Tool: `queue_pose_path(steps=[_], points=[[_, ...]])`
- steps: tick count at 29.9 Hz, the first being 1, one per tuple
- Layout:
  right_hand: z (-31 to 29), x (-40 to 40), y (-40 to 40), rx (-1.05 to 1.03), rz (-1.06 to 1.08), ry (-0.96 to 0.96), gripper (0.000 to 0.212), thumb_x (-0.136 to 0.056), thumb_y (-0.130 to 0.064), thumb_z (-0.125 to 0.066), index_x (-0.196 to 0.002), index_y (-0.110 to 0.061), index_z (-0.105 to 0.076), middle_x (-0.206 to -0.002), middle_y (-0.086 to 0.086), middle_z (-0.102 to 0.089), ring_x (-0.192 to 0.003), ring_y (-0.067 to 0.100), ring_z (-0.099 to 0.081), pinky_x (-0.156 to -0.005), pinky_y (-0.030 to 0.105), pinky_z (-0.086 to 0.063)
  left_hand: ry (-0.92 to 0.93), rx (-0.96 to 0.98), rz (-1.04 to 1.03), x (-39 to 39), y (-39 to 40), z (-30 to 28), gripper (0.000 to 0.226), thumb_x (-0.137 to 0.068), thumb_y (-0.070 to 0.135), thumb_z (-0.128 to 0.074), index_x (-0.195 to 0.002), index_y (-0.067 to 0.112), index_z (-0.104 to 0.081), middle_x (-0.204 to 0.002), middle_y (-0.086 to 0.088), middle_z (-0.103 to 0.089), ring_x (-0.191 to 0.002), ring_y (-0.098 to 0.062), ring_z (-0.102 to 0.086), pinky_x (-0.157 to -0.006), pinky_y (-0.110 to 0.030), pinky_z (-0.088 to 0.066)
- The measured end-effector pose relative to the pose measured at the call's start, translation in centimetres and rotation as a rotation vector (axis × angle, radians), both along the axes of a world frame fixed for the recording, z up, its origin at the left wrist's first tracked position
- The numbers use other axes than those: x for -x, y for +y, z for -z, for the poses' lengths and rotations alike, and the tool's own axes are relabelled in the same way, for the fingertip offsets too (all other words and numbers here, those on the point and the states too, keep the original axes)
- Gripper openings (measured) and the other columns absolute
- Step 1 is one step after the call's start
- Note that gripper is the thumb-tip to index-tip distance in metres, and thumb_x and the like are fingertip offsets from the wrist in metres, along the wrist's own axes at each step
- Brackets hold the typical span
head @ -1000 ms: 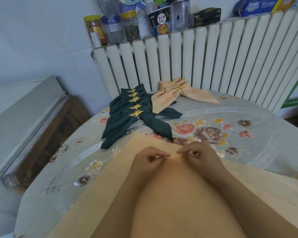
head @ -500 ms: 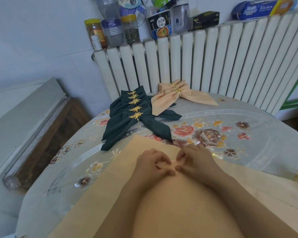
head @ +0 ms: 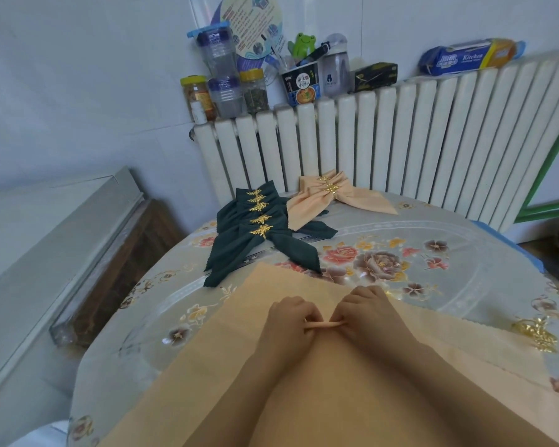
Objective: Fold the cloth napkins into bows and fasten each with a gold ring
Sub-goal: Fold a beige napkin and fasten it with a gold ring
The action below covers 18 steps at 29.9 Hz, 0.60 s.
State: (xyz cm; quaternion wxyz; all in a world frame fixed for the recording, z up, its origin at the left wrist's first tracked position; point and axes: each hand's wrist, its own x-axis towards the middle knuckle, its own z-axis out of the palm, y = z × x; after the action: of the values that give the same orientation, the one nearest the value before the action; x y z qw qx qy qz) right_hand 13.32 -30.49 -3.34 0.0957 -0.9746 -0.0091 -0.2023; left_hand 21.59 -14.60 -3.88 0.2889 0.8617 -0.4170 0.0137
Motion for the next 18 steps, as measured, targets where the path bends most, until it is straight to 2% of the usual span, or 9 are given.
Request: queue_pose_path(steps=[4, 6, 8, 11, 13, 14, 16, 18], points=[[0.0, 1.5, -0.3, -0.099, -0.028, 0.03, 0.025, -0.071, -0.037, -0.046, -0.066, -0.039, -0.07, -0.069, -0.023, -0.065, -0.067, 0.007, -0.059, -0.067, 0.019, -0.024, 0.051, -0.042, 0.063, 0.8, 1.2, -0.2, 0.028, -0.073, 0.013, -0.05, -0.085, 0.026, -0.071, -0.087, 0.009, -0.061, -0.09, -0.008, -0.049, -0.078, -0.027, -0.034], [-0.6, 2.3, 0.1, -0.139, -0.039, 0.125, 0.02, -0.08, -0.036, -0.054, -0.083, -0.036, -0.073, -0.088, -0.021, -0.068, -0.086, 0.009, -0.059, -0.075, 0.019, -0.025, 0.053, -0.038, 0.09, 1.3, 2.2, -0.2, 0.033, -0.072, 0.013, -0.049, -0.092, 0.026, -0.073, -0.093, 0.011, -0.062, -0.095, -0.008, -0.051, -0.084, -0.028, -0.038], [-0.1, 3.1, 0.1, -0.219, -0.012, 0.199, 0.019, -0.086, -0.041, -0.06, -0.098, -0.033, -0.072, -0.103, -0.022, -0.064, -0.101, 0.004, -0.051, -0.084, 0.022, -0.024, 0.084, -0.019, 0.099, 1.9, 3.0, 0.1, 0.034, -0.07, 0.022, -0.049, -0.095, 0.024, -0.072, -0.097, 0.011, -0.063, -0.097, -0.007, -0.052, -0.088, -0.022, -0.039], [0.2, 3.5, 0.1, -0.346, 0.047, 0.185, 0.021, -0.085, -0.045, -0.062, -0.092, -0.03, -0.075, -0.103, -0.02, -0.066, -0.098, 0.004, -0.05, -0.096, 0.028, -0.033, 0.164, 0.047, 0.044, 2.7, 3.2, 0.0, 0.025, -0.077, 0.035, -0.056, -0.087, 0.018, -0.072, -0.097, 0.008, -0.065, -0.096, -0.008, -0.053, -0.086, -0.011, -0.036], [0.0, 3.2, 0.4, -0.344, 0.081, 0.19, 0.018, -0.084, -0.041, -0.065, -0.089, -0.026, -0.075, -0.103, -0.015, -0.066, -0.098, 0.008, -0.051, -0.097, 0.032, -0.036, 0.217, 0.051, -0.022, 2.7, 2.8, -0.2, 0.016, -0.08, 0.027, -0.069, -0.082, 0.012, -0.072, -0.096, 0.005, -0.066, -0.096, -0.009, -0.053, -0.081, -0.005, -0.032], [-0.1, 2.8, 0.5, -0.298, 0.106, 0.203, 0.017, -0.083, -0.04, -0.065, -0.091, -0.027, -0.073, -0.107, -0.014, -0.063, -0.101, 0.01, -0.048, -0.096, 0.029, -0.033, 0.239, 0.042, -0.053, 2.6, 2.4, -0.4, 0.012, -0.077, 0.023, -0.074, -0.08, 0.011, -0.073, -0.094, 0.006, -0.064, -0.095, -0.009, -0.053, -0.081, -0.005, -0.033], [-0.5, 2.4, 0.9, -0.21, 0.166, 0.266, 0.024, -0.083, -0.041, -0.064, -0.105, -0.03, -0.065, -0.121, -0.012, -0.053, -0.114, 0.013, -0.041, -0.095, 0.027, -0.026, 0.266, -0.006, -0.095, 2.6, 1.9, -0.8, 0.008, -0.071, 0.02, -0.079, -0.075, 0.014, -0.075, -0.091, 0.009, -0.061, -0.095, -0.008, -0.053, -0.089, -0.014, -0.037], [-0.8, 1.9, 0.9, -0.191, 0.203, 0.321, 0.042, -0.084, -0.042, -0.062, -0.124, -0.035, -0.052, -0.131, -0.01, -0.047, -0.124, 0.016, -0.035, -0.1, 0.032, -0.022, 0.266, -0.107, -0.132, 2.3, 1.0, -1.5, 0.009, -0.068, 0.024, -0.081, -0.074, 0.021, -0.074, -0.099, 0.009, -0.059, -0.103, -0.008, -0.05, -0.096, -0.026, -0.035]])
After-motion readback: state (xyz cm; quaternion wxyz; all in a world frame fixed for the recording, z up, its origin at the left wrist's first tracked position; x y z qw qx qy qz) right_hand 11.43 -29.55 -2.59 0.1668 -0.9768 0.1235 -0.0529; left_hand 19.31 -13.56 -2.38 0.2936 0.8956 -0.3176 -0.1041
